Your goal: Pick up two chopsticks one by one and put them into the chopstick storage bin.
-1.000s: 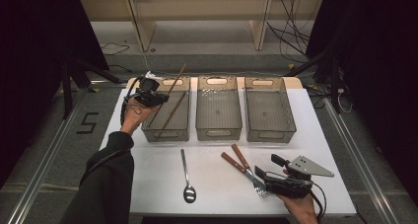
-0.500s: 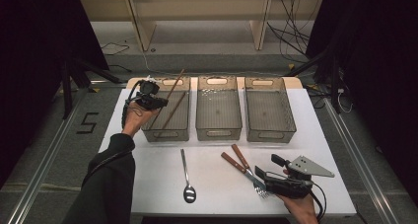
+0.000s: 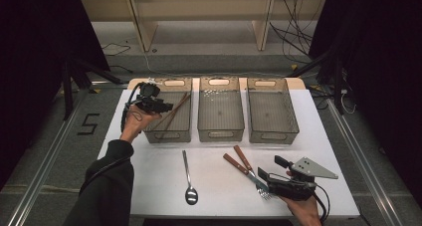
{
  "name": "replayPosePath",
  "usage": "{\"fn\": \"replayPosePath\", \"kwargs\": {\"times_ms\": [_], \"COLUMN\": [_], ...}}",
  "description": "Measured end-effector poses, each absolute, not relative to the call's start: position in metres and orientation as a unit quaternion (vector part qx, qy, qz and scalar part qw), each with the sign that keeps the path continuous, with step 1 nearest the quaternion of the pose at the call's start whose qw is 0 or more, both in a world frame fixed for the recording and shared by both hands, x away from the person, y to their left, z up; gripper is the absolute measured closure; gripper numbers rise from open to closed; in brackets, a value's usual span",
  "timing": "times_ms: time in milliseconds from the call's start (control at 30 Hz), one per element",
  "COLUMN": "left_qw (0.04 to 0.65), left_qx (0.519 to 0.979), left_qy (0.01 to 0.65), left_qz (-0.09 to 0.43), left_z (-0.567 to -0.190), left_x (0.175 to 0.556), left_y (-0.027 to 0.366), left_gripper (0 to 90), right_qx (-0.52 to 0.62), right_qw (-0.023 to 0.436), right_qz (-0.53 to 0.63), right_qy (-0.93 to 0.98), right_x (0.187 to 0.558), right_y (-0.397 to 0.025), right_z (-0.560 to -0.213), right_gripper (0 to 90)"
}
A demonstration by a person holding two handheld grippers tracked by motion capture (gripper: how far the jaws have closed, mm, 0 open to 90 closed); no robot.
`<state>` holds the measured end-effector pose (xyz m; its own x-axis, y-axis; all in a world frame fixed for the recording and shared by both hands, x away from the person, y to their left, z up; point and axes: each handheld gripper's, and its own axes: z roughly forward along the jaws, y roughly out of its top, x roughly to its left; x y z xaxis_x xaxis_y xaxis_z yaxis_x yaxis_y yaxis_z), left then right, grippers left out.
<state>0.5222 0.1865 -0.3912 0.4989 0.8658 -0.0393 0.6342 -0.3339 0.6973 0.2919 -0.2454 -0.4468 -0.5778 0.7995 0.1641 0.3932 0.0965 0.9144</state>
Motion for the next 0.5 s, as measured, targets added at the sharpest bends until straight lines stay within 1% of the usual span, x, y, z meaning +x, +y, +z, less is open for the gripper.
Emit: {"fn": "replayPosePath", "kwargs": {"times_ms": [100, 200, 333, 500], "left_qw": [0.346, 0.356, 0.375, 0.391], "left_qx": [0.802, 0.803, 0.803, 0.809], "left_qy": [0.457, 0.449, 0.435, 0.41], "left_qz": [0.169, 0.164, 0.159, 0.153], "left_z": [-0.386, -0.381, -0.377, -0.375], "left_x": [0.514, 0.505, 0.493, 0.478], "left_y": [0.182, 0.177, 0.171, 0.159], "left_gripper": [39.0, 33.5, 28.7, 26.0], "right_qx": [0.417, 0.417, 0.417, 0.416], "right_qw": [0.193, 0.194, 0.194, 0.194], "right_qz": [0.526, 0.526, 0.526, 0.526], "right_qy": [0.716, 0.716, 0.715, 0.716], "right_x": [0.292, 0.291, 0.291, 0.291], "right_y": [-0.245, -0.245, -0.245, -0.245], "right_z": [-0.447, -0.446, -0.446, -0.446], "right_gripper": [24.6, 24.6, 24.6, 24.6]}}
